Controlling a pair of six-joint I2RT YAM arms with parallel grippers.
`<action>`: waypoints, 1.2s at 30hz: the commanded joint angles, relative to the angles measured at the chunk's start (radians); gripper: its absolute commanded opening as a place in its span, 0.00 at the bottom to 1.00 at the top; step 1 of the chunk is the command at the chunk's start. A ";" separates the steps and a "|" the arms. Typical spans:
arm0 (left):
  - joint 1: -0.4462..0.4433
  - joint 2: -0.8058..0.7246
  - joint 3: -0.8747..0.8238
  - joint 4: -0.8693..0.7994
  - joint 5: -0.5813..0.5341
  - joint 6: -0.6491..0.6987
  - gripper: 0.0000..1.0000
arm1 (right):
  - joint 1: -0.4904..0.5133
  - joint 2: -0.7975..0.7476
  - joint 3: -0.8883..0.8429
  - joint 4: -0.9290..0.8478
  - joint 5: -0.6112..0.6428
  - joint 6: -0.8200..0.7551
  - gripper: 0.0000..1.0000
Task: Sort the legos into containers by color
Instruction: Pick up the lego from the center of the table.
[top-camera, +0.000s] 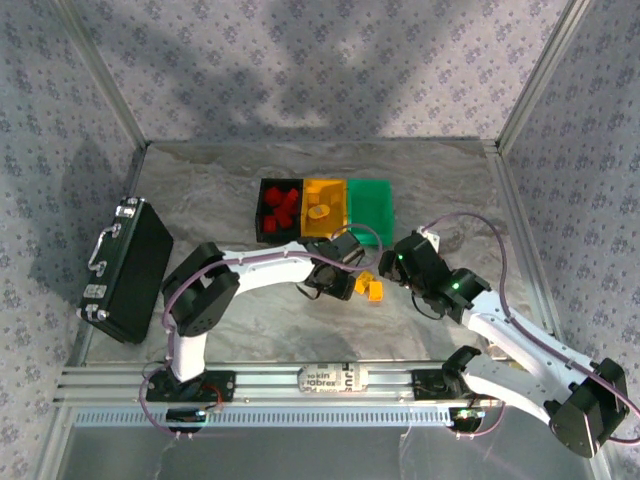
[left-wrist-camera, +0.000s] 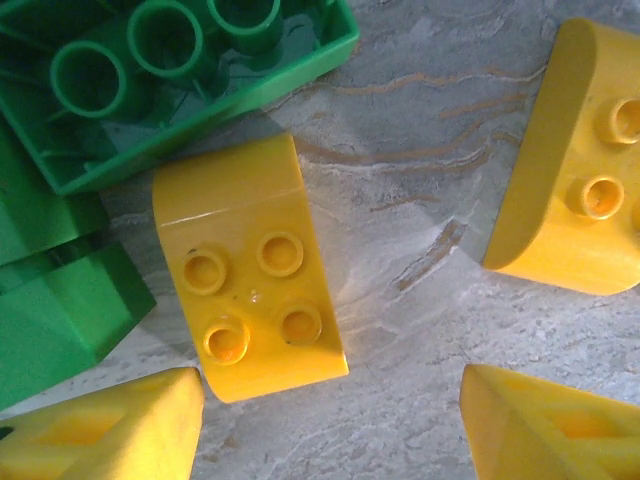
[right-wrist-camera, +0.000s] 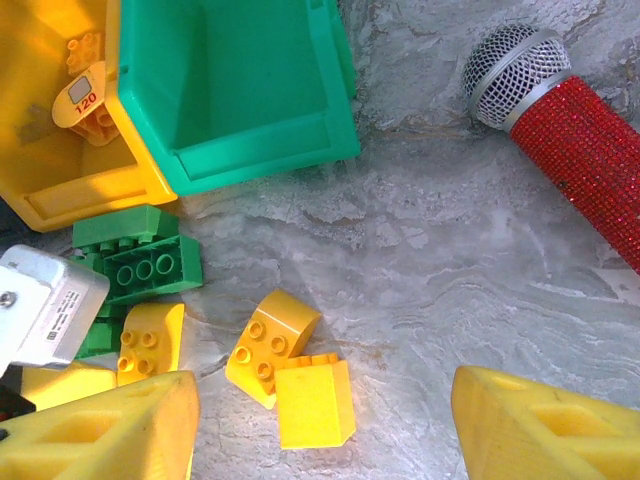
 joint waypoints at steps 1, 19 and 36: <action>0.004 0.024 0.033 -0.027 -0.018 0.018 0.68 | -0.003 -0.009 -0.015 0.007 -0.003 0.023 0.69; 0.011 0.055 0.075 -0.053 -0.069 0.038 0.31 | -0.001 -0.014 -0.018 -0.006 0.011 0.029 0.66; 0.021 -0.137 0.040 -0.073 -0.087 0.057 0.30 | -0.014 -0.038 -0.039 -0.012 0.013 0.034 0.66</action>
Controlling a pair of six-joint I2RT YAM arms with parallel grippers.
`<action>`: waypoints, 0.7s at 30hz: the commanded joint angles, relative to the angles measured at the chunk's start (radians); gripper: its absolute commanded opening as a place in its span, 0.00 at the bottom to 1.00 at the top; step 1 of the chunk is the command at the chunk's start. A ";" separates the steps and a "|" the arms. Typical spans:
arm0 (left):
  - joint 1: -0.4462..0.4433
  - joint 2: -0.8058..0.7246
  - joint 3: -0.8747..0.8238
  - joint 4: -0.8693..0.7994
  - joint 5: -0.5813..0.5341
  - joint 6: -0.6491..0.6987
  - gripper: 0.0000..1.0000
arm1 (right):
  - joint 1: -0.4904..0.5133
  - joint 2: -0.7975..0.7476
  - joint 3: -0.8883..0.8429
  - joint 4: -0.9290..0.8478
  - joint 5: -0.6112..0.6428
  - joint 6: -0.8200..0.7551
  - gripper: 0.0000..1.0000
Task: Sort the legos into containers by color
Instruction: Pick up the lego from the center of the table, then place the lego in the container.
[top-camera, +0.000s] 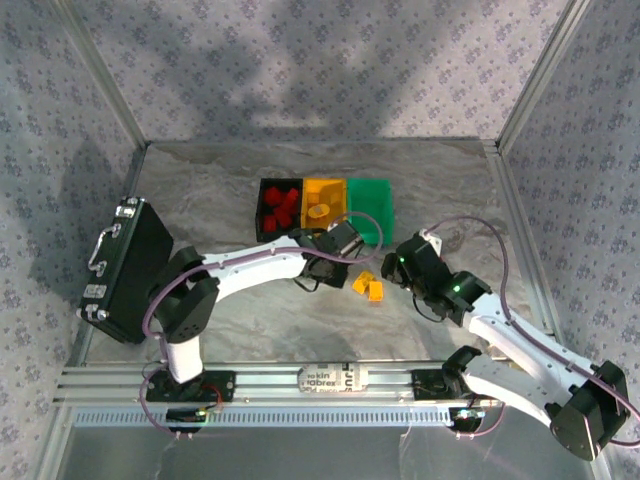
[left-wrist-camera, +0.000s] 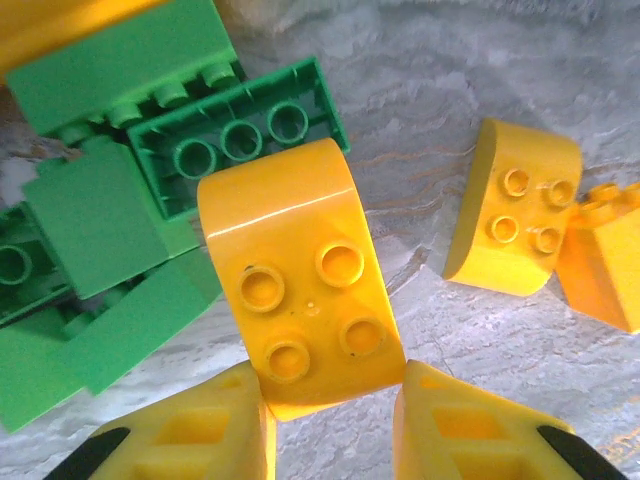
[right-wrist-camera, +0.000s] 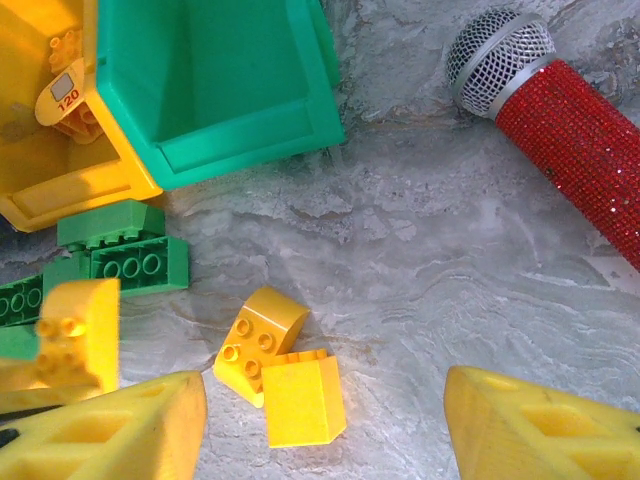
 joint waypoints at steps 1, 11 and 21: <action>0.029 -0.037 -0.001 -0.012 -0.015 0.029 0.30 | -0.008 -0.020 -0.006 -0.017 0.009 0.016 0.66; 0.157 0.023 0.239 -0.100 -0.015 0.149 0.30 | -0.010 -0.053 0.011 -0.049 0.008 0.011 0.66; 0.224 0.159 0.416 -0.183 -0.045 0.185 0.74 | 0.023 -0.110 -0.011 -0.095 0.017 0.034 0.67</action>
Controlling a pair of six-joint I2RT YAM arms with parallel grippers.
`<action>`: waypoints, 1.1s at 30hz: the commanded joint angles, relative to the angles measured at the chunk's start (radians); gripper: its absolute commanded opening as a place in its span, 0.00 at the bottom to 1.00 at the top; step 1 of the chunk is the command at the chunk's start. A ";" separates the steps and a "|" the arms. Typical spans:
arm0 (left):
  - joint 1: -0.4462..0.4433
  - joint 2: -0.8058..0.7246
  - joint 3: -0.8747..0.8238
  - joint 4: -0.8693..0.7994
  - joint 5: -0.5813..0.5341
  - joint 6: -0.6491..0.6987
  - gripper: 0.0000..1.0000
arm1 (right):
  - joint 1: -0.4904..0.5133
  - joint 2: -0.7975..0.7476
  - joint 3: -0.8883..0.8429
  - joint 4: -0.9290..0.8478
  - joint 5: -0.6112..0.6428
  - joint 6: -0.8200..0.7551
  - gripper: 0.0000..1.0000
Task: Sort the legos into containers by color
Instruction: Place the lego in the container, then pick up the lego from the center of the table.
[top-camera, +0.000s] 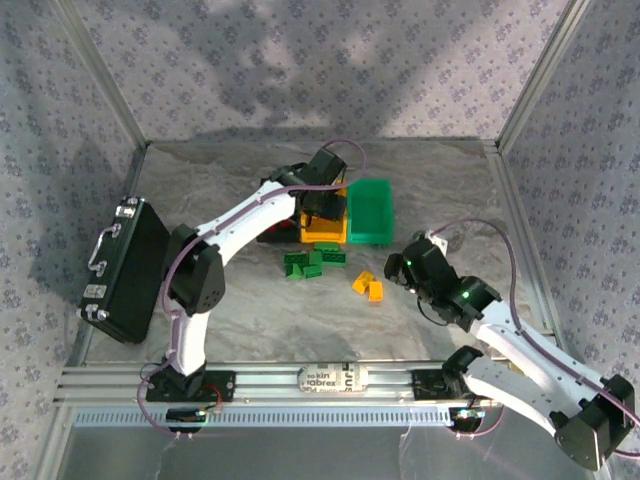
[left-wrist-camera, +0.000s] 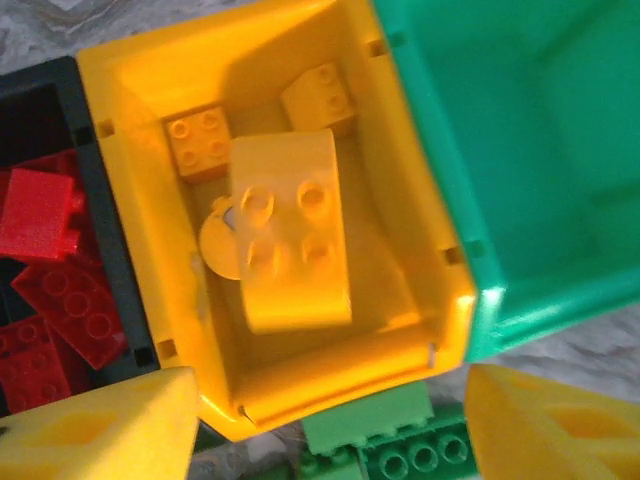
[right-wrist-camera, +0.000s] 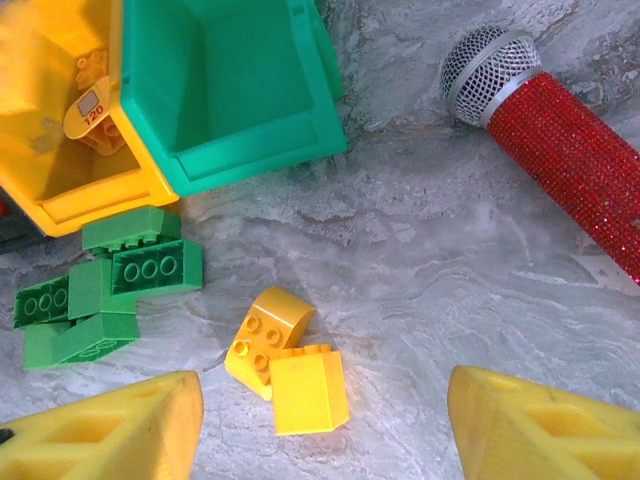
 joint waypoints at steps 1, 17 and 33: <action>-0.041 -0.075 -0.107 -0.004 0.002 0.007 0.74 | 0.016 -0.036 -0.019 -0.062 0.023 0.031 0.68; -0.077 -0.531 -0.656 0.228 0.066 -0.105 0.70 | 0.038 0.060 -0.095 0.003 -0.066 0.020 0.75; -0.087 -0.824 -1.017 0.280 0.059 -0.220 0.68 | 0.088 0.449 0.034 0.101 -0.108 -0.008 0.66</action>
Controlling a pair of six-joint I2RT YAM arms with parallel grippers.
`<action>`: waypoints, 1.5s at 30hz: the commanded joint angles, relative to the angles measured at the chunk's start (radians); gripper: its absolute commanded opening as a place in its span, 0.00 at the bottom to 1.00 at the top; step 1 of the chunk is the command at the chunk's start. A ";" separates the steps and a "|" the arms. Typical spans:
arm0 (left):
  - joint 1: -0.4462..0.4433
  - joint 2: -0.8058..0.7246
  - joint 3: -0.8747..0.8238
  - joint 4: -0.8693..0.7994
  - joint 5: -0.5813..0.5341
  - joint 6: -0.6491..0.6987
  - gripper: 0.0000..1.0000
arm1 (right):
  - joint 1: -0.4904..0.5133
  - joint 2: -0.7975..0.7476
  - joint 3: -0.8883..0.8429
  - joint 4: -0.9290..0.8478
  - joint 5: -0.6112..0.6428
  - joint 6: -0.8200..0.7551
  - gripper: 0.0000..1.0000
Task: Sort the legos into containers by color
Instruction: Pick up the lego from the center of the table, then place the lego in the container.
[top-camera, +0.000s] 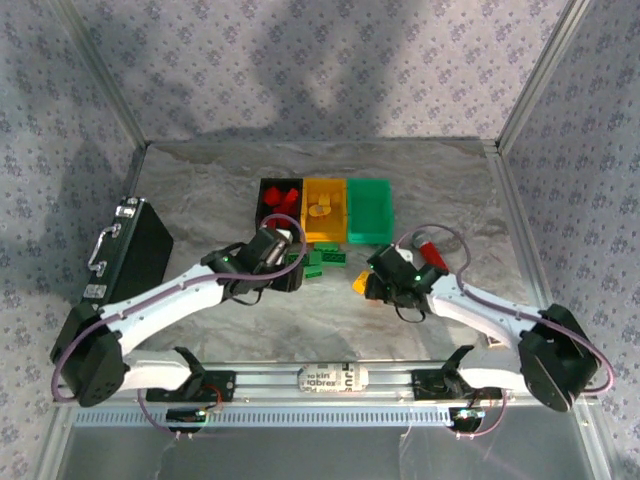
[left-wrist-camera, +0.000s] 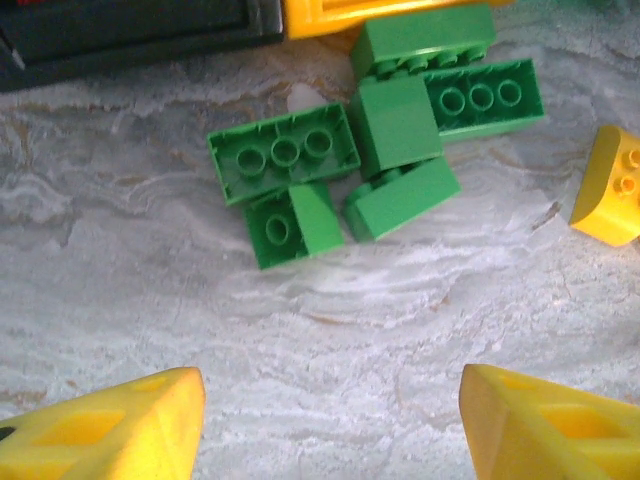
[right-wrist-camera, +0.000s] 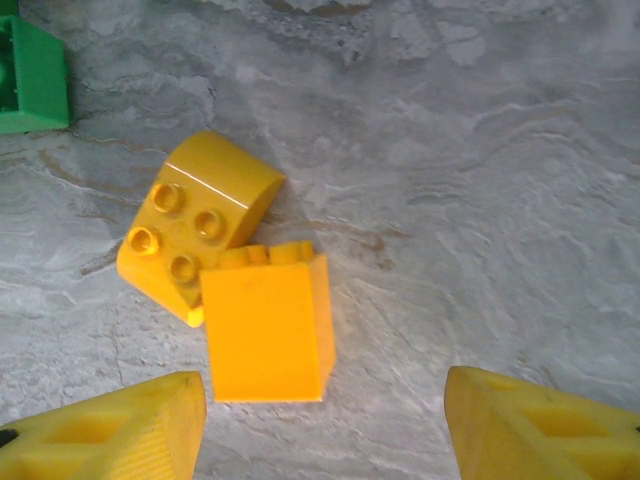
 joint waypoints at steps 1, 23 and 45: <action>-0.006 -0.068 -0.056 0.013 -0.001 -0.040 0.68 | 0.011 0.058 0.047 0.024 -0.002 -0.017 0.66; 0.008 -0.177 -0.162 0.008 -0.028 -0.051 0.65 | 0.033 0.161 0.119 -0.069 0.046 -0.005 0.35; 0.013 -0.262 -0.234 -0.017 -0.008 -0.085 0.63 | 0.014 0.313 0.633 -0.160 0.023 -0.200 0.37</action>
